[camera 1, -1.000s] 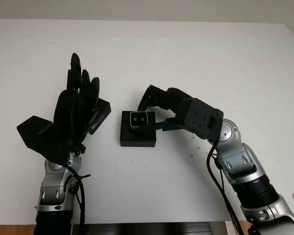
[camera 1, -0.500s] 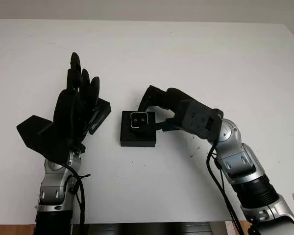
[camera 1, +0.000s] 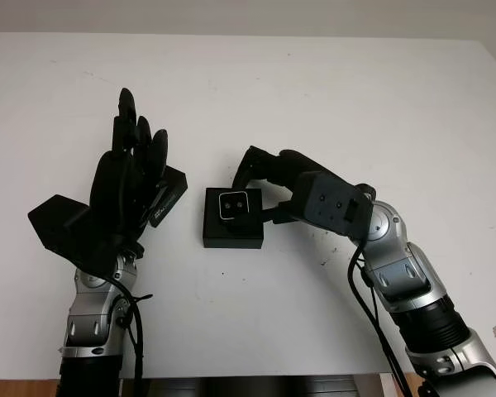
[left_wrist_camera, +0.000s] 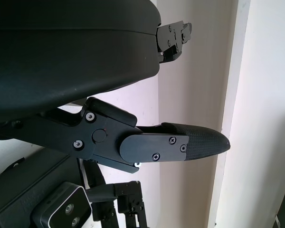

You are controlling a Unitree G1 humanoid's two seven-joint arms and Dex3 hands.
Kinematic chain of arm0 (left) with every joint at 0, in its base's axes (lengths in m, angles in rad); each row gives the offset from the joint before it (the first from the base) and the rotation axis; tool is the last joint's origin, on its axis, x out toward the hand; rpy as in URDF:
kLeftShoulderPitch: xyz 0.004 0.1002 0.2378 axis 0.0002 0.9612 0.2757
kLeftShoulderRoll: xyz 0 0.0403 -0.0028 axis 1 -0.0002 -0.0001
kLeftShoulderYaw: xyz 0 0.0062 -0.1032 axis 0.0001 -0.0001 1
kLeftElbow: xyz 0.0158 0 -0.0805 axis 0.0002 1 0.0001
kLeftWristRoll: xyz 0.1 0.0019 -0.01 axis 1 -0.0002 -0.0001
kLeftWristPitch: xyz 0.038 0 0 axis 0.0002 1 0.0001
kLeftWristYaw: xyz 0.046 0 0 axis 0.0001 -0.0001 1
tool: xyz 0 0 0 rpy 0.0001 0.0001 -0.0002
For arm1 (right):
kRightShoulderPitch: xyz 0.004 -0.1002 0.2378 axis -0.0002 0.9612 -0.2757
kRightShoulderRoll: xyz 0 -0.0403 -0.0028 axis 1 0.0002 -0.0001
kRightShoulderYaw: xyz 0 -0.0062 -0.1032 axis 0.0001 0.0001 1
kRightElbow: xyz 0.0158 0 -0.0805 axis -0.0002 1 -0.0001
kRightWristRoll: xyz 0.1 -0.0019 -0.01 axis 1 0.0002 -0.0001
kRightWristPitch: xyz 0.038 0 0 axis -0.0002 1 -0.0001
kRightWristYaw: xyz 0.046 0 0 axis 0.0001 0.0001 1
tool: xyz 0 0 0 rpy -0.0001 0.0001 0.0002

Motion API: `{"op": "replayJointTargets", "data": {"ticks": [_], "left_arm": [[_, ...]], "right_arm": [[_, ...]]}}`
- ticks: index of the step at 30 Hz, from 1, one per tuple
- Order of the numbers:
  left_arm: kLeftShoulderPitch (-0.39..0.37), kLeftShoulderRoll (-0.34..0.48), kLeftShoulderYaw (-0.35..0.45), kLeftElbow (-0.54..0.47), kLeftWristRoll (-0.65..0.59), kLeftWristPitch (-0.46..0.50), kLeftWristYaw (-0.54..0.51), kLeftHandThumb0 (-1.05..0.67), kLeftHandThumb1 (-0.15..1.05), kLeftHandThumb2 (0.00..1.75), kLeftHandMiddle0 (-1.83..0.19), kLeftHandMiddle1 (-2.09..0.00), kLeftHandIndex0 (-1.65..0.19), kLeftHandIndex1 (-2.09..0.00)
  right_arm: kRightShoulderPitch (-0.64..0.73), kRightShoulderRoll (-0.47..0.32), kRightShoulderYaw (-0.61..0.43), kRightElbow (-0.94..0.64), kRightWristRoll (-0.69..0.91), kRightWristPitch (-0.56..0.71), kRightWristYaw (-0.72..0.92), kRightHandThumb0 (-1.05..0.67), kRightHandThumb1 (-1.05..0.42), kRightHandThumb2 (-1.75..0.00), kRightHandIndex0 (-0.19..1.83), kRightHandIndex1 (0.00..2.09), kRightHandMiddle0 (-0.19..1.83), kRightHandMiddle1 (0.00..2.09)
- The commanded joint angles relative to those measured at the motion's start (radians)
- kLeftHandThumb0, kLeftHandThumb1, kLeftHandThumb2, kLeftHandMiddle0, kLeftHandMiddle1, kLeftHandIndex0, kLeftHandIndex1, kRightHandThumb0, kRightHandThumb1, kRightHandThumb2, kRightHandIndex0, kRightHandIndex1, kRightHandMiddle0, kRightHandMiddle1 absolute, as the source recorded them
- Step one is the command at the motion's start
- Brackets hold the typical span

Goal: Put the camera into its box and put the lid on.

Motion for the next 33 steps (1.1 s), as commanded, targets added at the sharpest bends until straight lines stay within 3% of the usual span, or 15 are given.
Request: {"op": "replayJointTargets", "data": {"ticks": [1, 15, 18, 22, 33], "left_arm": [[0.006, -0.002, 0.002, -0.018, 0.0, -0.001, 0.0, -0.76, 1.05, 0.4, 0.19, 0.0, 0.19, 0.0], [0.007, -0.001, 0.003, -0.014, 0.002, -0.013, -0.003, -0.75, 1.05, 0.41, 0.19, 0.0, 0.19, 0.0], [0.007, -0.004, 0.005, -0.018, -0.012, -0.006, -0.007, -0.75, 1.05, 0.4, 0.19, 0.0, 0.19, 0.0], [0.007, -0.004, 0.006, -0.02, -0.01, -0.003, -0.002, -0.76, 1.05, 0.39, 0.19, 0.0, 0.19, 0.0], [0.009, 0.001, 0.008, -0.02, -0.012, -0.002, -0.007, -0.75, 1.05, 0.4, 0.19, 0.0, 0.19, 0.0]], "right_arm": [[0.02, 0.0, 0.007, -0.014, 0.005, -0.002, 0.005, -0.42, -1.0, -0.05, 0.33, 0.24, 0.28, 1.77], [0.041, -0.007, 0.012, -0.012, -0.002, -0.036, -0.007, -0.43, -1.0, -0.05, 0.31, 0.21, 0.25, 1.75], [0.057, -0.038, 0.031, -0.006, -0.043, -0.141, -0.03, -0.48, -0.99, -0.05, 0.23, 0.16, 0.09, 1.57], [0.071, -0.084, 0.05, 0.012, -0.104, -0.311, -0.073, -0.59, -0.97, -0.05, 0.1, 0.05, -0.01, 0.9], [0.088, -0.105, 0.037, 0.034, -0.145, -0.472, -0.107, -0.61, -0.98, -0.05, 0.03, 0.03, -0.01, 0.78]]}}
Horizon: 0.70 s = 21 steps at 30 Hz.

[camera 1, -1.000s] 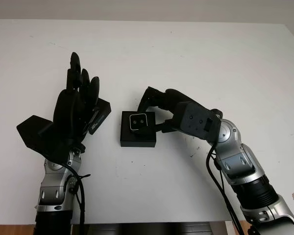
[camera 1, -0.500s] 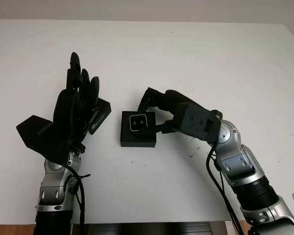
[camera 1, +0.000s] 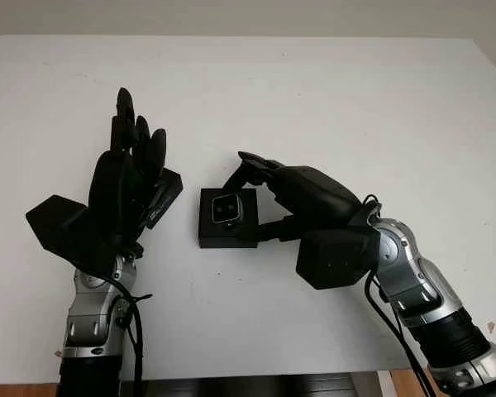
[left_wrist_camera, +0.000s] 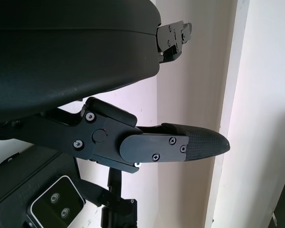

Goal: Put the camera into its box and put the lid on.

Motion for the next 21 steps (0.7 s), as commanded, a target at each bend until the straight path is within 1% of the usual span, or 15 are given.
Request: {"op": "replayJointTargets", "data": {"ticks": [1, 4, 9, 14, 18, 21], "left_arm": [[0.009, 0.001, 0.005, -0.019, -0.005, -0.001, -0.003, -0.75, 1.05, 0.4, 0.19, 0.0, 0.19, 0.0], [0.009, 0.001, 0.006, -0.017, -0.004, -0.005, -0.003, -0.74, 1.05, 0.4, 0.19, 0.0, 0.19, 0.0], [0.01, 0.008, 0.002, -0.018, 0.009, 0.004, 0.0, -0.77, 1.05, 0.4, 0.19, 0.0, 0.19, 0.0], [0.009, 0.007, 0.007, -0.016, 0.0, 0.007, -0.002, -0.76, 1.05, 0.4, 0.19, 0.0, 0.19, 0.0], [0.007, 0.013, 0.009, -0.008, -0.003, -0.001, -0.013, -0.76, 1.05, 0.39, 0.19, 0.0, 0.19, 0.0], [0.007, 0.014, 0.01, -0.008, -0.001, 0.0, -0.015, -0.77, 1.05, 0.39, 0.19, 0.0, 0.19, 0.0]], "right_arm": [[0.009, 0.002, 0.002, -0.005, -0.004, -0.024, -0.008, -0.61, -0.98, -0.05, 0.03, 0.03, -0.01, 0.78], [0.006, 0.0, -0.005, -0.006, -0.009, -0.039, -0.015, -0.62, -0.99, -0.06, 0.02, 0.03, -0.03, 0.76], [-0.019, -0.012, -0.041, -0.001, -0.018, -0.127, -0.085, -0.63, -1.04, -0.08, 0.04, 0.05, -0.07, 0.71], [-0.08, -0.019, -0.086, -0.009, -0.032, -0.154, -0.122, -0.64, -1.05, -0.19, 0.09, 0.08, -0.04, 0.69], [-0.133, -0.007, -0.116, 0.012, -0.03, -0.16, -0.161, -0.63, -1.05, -0.18, 0.17, 0.11, 0.0, 0.76], [-0.162, 0.003, -0.127, 0.028, -0.032, -0.161, -0.191, -0.63, -1.05, -0.14, 0.2, 0.11, -0.04, 0.87]]}}
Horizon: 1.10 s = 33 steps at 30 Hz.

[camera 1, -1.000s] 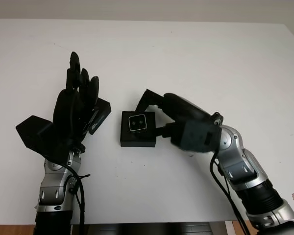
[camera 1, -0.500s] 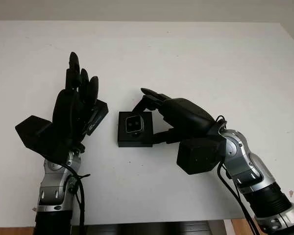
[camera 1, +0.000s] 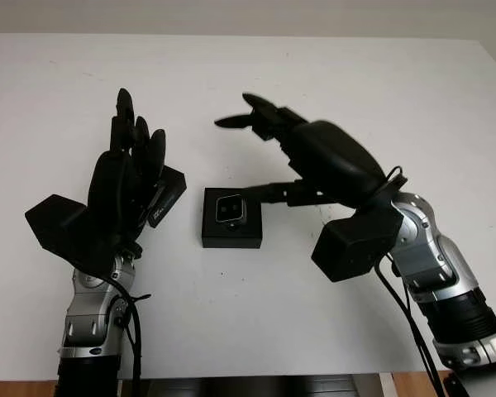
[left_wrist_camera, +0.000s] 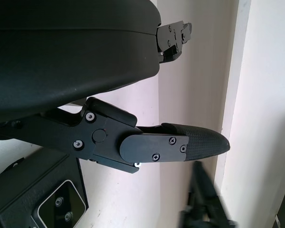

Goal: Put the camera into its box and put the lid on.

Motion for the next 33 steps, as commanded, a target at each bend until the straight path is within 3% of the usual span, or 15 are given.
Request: {"op": "replayJointTargets", "data": {"ticks": [1, 7, 12, 15, 25, 33], "left_arm": [[0.007, 0.006, 0.007, -0.009, -0.002, -0.005, -0.004, -0.77, 1.05, 0.39, 0.19, 0.0, 0.19, 0.0], [0.008, 0.006, 0.011, -0.014, -0.001, -0.005, -0.004, -0.76, 1.05, 0.39, 0.19, 0.0, 0.19, 0.0], [0.01, 0.003, 0.008, -0.018, 0.007, 0.0, 0.0, -0.76, 1.05, 0.4, 0.19, 0.0, 0.19, 0.0], [0.011, -0.001, 0.01, -0.018, 0.004, -0.002, 0.002, -0.76, 1.05, 0.4, 0.19, 0.0, 0.19, 0.0], [0.013, -0.007, 0.021, -0.032, -0.008, -0.001, 0.016, -0.73, 1.05, 0.38, 0.19, 0.0, 0.19, 0.0], [0.023, 0.02, 0.019, -0.043, 0.008, -0.004, -0.003, -0.73, 1.05, 0.43, 0.19, 0.0, 0.19, 0.0]], "right_arm": [[-0.022, 0.006, -0.011, 0.009, -0.005, -0.01, -0.019, -0.64, -1.05, -0.14, 0.21, 0.11, -0.05, 0.89], [-0.048, -0.076, 0.02, 0.045, 0.023, -0.13, 0.085, -0.68, -1.05, -0.23, 0.22, 0.11, -0.11, 0.85], [-0.043, -0.171, 0.071, 0.083, 0.041, -0.282, 0.237, -0.79, -1.05, -0.39, 0.06, 0.04, -0.09, 0.37], [-0.028, -0.191, 0.093, 0.123, 0.005, -0.388, 0.226, -0.83, -1.05, -0.42, 0.0, 0.03, -0.05, 0.24], [0.057, -0.23, 0.155, 0.249, -0.141, -0.535, 0.189, -0.91, -1.05, -0.57, -0.09, 0.02, -0.1, 0.11], [0.094, -0.26, 0.242, 0.346, -0.35, -0.523, 0.131, -0.93, -1.05, -0.56, -0.19, 0.01, -0.14, 0.07]]}}
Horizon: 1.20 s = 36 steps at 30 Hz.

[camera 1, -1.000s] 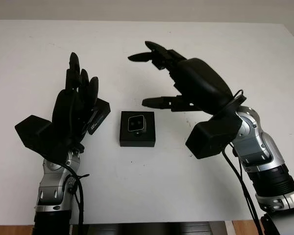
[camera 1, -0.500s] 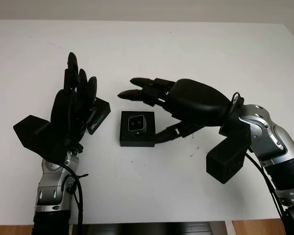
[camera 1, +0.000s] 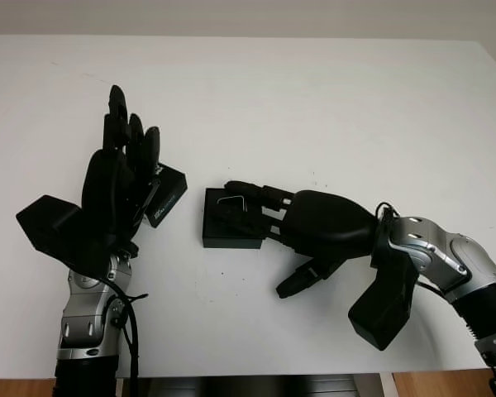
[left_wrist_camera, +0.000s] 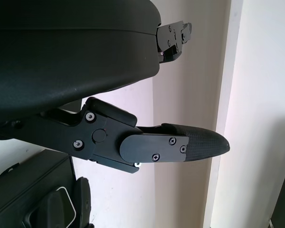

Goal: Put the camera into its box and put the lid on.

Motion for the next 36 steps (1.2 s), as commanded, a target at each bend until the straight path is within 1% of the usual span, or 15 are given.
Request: {"op": "replayJointTargets", "data": {"ticks": [1, 4, 6, 11, 13, 17, 18, 20, 22, 25, 27, 32, 36], "left_arm": [[0.016, 0.017, 0.0, -0.026, 0.012, -0.003, -0.005, -0.73, 1.05, 0.44, 0.19, 0.0, 0.19, 0.0], [0.017, 0.015, 0.004, -0.032, 0.006, 0.002, 0.0, -0.73, 1.05, 0.44, 0.19, 0.0, 0.19, 0.0], [0.014, 0.014, 0.009, -0.03, 0.0, 0.002, 0.001, -0.74, 1.05, 0.41, 0.19, 0.0, 0.19, 0.0], [0.008, 0.012, 0.016, -0.023, -0.019, 0.0, -0.008, -0.75, 1.05, 0.37, 0.19, 0.0, 0.19, 0.0], [0.006, 0.01, 0.018, -0.022, -0.025, -0.001, -0.008, -0.75, 1.05, 0.36, 0.19, 0.0, 0.19, 0.0], [0.007, 0.016, 0.017, -0.026, -0.024, -0.002, -0.009, -0.74, 1.05, 0.34, 0.19, 0.0, 0.19, 0.0], [0.007, 0.018, 0.016, -0.028, -0.017, -0.002, -0.005, -0.74, 1.05, 0.35, 0.19, 0.0, 0.19, 0.0], [0.008, 0.024, 0.016, -0.032, -0.01, 0.001, -0.003, -0.73, 1.05, 0.37, 0.19, 0.0, 0.19, 0.0], [0.005, 0.024, 0.02, -0.031, -0.013, -0.004, -0.003, -0.72, 1.05, 0.38, 0.19, 0.0, 0.19, 0.0], [0.0, 0.034, 0.023, -0.034, 0.002, -0.005, 0.005, -0.73, 1.05, 0.41, 0.19, 0.0, 0.19, 0.0], [-0.003, 0.049, 0.029, -0.038, 0.003, 0.0, 0.001, -0.73, 1.05, 0.44, 0.19, 0.0, 0.19, 0.0], [-0.025, 0.086, 0.051, -0.039, 0.003, 0.0, -0.004, -0.74, 1.05, 0.49, 0.19, 0.0, 0.19, 0.0], [-0.047, 0.117, 0.071, -0.033, -0.001, 0.019, -0.01, -0.78, 1.05, 0.45, 0.19, 0.0, 0.19, 0.0]], "right_arm": [[0.055, -0.032, 0.058, 0.06, -0.048, 0.024, 0.043, -0.93, -1.05, -0.55, -0.18, 0.01, -0.14, 0.06], [0.058, -0.034, 0.091, 0.066, -0.051, 0.055, 0.108, -0.93, -1.05, -0.57, -0.19, 0.0, -0.18, 0.04], [0.065, -0.037, 0.104, 0.063, -0.055, 0.065, 0.121, -0.94, -1.05, -0.6, -0.19, 0.0, -0.19, 0.01], [0.076, -0.039, 0.11, 0.045, -0.067, 0.079, 0.096, -0.94, -1.05, -0.59, -0.19, 0.0, -0.19, 0.0], [0.074, -0.037, 0.096, 0.03, -0.076, 0.087, 0.062, -0.94, -1.05, -0.61, -0.19, 0.0, -0.19, 0.0], [0.061, -0.026, 0.069, 0.031, -0.113, 0.084, -0.074, -0.93, -1.05, -0.57, -0.19, 0.0, -0.14, 0.04], [0.053, -0.022, 0.059, 0.03, -0.105, 0.086, -0.092, -0.93, -1.05, -0.58, -0.19, 0.0, -0.17, 0.01], [0.037, -0.008, 0.031, 0.029, -0.058, 0.095, -0.106, -0.93, -1.05, -0.6, -0.19, 0.0, -0.19, 0.0], [0.021, 0.005, 0.002, 0.013, 0.008, 0.11, -0.095, -0.92, -1.05, -0.58, -0.19, 0.0, -0.19, 0.0], [0.004, 0.034, -0.05, 0.0, 0.155, 0.128, -0.082, -0.89, -1.05, -0.54, -0.19, 0.0, -0.19, 0.0], [-0.01, 0.051, -0.084, -0.016, 0.215, 0.142, -0.09, -0.88, -1.05, -0.55, -0.19, 0.0, -0.19, 0.0], [-0.047, 0.089, -0.159, -0.066, 0.3, 0.193, -0.102, -0.88, -1.05, -0.62, -0.19, 0.0, -0.19, 0.0], [-0.059, 0.113, -0.198, -0.093, 0.333, 0.235, -0.109, -0.87, -1.05, -0.63, -0.19, 0.0, -0.19, 0.0]]}}
